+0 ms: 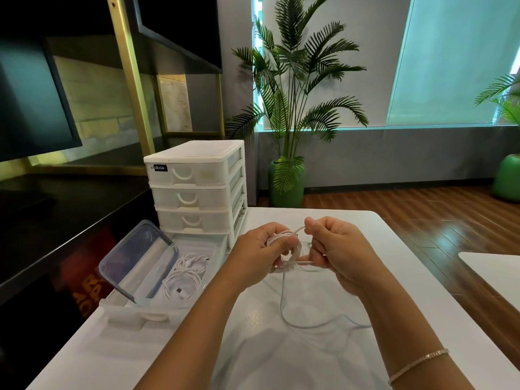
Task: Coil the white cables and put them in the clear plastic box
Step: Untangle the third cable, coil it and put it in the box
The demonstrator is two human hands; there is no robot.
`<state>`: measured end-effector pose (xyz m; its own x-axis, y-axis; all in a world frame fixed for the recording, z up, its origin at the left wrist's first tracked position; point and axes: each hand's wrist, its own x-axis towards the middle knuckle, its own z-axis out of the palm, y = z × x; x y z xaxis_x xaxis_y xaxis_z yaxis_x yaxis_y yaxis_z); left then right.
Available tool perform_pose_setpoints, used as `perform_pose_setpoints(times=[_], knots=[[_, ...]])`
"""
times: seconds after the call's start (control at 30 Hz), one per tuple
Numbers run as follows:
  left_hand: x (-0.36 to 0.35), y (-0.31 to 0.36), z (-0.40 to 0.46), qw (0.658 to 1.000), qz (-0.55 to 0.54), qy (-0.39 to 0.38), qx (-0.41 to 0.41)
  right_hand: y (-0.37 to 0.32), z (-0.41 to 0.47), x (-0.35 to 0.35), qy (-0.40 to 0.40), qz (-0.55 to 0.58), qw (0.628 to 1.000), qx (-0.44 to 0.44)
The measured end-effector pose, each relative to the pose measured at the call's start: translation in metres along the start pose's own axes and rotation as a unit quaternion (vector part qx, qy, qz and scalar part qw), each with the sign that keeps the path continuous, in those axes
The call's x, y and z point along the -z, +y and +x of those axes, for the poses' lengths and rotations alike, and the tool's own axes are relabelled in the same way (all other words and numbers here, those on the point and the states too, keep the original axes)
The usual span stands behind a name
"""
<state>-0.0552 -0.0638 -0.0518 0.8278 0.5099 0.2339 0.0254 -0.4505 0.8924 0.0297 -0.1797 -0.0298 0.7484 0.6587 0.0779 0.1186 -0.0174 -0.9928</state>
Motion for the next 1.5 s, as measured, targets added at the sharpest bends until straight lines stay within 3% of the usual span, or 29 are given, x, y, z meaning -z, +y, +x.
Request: perform_pose_setpoints(times=[0.13, 0.23, 0.33, 0.57, 0.8, 1.07, 1.27, 1.5], knots=[[0.000, -0.001, 0.000, 0.999, -0.038, -0.009, 0.018, -0.001, -0.001, 0.001, -0.016, 0.034, 0.999, -0.022], [0.001, 0.001, 0.000, 0.996, -0.092, -0.008, 0.016, -0.003, 0.000, 0.003, 0.020, -0.019, 1.000, -0.011], [0.000, 0.004, -0.001, 0.984, -0.176, -0.026, 0.033, -0.001, 0.002, 0.006, 0.056, -0.066, 0.996, -0.002], [-0.016, 0.008, -0.003, 0.953, -0.295, -0.016, 0.068, 0.004, 0.006, 0.003, 0.061, -0.040, 0.997, -0.026], [-0.018, 0.002, 0.000, 0.982, -0.172, 0.034, 0.073, 0.010, 0.005, 0.003, 0.066, 0.010, 0.996, -0.059], [-0.010, 0.003, -0.002, 0.977, -0.180, -0.060, 0.100, 0.007, 0.001, -0.001, 0.019, 0.054, 0.993, -0.101], [-0.014, 0.004, -0.002, 0.975, -0.217, -0.012, 0.047, 0.006, 0.002, 0.002, -0.001, 0.103, 0.988, -0.115], [-0.025, 0.003, -0.003, 0.982, -0.176, 0.055, -0.031, 0.006, 0.007, 0.007, 0.018, 0.108, 0.984, -0.138]])
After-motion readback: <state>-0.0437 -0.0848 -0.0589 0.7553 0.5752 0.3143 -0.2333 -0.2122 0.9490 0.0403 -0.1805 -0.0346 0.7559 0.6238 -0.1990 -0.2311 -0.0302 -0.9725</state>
